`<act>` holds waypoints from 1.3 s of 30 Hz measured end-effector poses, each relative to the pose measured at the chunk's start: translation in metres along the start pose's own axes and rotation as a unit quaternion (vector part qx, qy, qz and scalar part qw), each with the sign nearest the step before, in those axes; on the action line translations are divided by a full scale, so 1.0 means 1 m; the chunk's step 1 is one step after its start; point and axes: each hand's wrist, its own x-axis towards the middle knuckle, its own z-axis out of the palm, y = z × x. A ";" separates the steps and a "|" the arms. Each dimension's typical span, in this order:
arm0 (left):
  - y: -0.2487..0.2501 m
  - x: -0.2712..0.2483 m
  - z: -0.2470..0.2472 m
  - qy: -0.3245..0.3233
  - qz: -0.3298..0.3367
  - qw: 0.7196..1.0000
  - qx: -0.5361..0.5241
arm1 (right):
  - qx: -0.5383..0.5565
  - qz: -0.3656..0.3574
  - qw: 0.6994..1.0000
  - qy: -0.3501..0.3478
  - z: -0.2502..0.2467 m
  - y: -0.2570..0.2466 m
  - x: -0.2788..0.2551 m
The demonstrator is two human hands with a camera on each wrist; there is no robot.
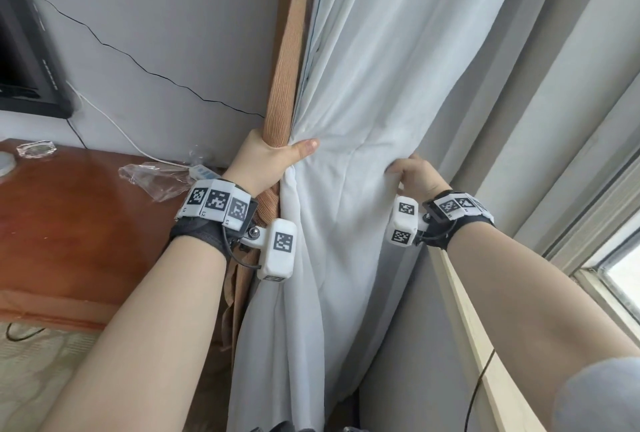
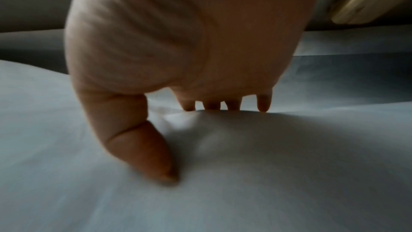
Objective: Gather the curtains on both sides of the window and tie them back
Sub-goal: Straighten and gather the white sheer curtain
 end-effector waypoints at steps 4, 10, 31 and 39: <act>-0.002 0.004 0.002 0.003 0.003 1.000 -0.006 | 0.022 -0.010 0.999 -0.034 0.012 0.000 0.000; 0.001 0.003 0.004 0.002 -0.009 1.000 0.008 | 0.076 -0.035 0.992 -0.096 0.025 0.004 -0.007; 0.002 -0.005 0.014 0.076 -0.009 0.997 0.034 | -0.026 -0.229 0.947 0.223 -0.007 0.014 -0.054; 0.002 -0.009 0.041 0.100 0.011 0.994 0.039 | -0.163 -0.279 0.878 0.353 0.007 0.023 -0.088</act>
